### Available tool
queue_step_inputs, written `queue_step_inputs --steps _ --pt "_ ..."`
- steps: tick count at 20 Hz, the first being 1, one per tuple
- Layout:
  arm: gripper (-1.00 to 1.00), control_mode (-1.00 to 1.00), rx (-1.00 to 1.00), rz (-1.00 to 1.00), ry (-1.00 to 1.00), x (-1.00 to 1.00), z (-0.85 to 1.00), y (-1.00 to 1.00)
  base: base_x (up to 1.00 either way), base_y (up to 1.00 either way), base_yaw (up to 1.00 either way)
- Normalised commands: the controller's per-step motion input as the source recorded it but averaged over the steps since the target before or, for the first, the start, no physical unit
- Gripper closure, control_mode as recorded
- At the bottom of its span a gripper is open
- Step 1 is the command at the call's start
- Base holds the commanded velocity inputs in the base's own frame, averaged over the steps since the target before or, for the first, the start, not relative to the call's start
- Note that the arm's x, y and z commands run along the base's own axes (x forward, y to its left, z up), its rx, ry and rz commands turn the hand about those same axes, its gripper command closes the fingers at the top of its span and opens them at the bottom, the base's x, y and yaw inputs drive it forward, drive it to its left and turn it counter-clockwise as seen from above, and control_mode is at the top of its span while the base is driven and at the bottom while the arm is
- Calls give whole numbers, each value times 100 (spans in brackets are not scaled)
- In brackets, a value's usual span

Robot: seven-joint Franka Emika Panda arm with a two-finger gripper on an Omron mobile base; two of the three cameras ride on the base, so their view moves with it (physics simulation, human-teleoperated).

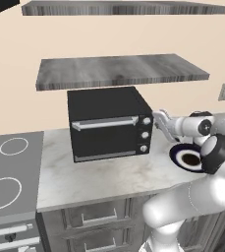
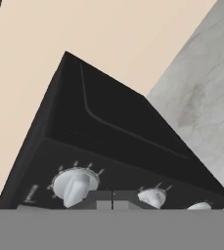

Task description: Pull the toaster oven rack outwards. Pick up the baguette from the plate and place it on the toaster oven rack. Close the toaster oven door fully and set the temperature to the lowest setting.

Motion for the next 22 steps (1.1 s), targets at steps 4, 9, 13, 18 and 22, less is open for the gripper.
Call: queue_step_inputs --steps 4,9,13,18,22 --pt "100 -100 7 15 2 24 5 -13 0 0 0" --pt "100 -100 5 15 2 26 0 -20 0 0 0" --pt "100 -100 3 14 3 18 0 -21 0 0 0" --pt "100 -100 1 14 3 14 0 -19 0 0 0" --pt "100 -100 4 14 0 29 0 -14 0 0 0"
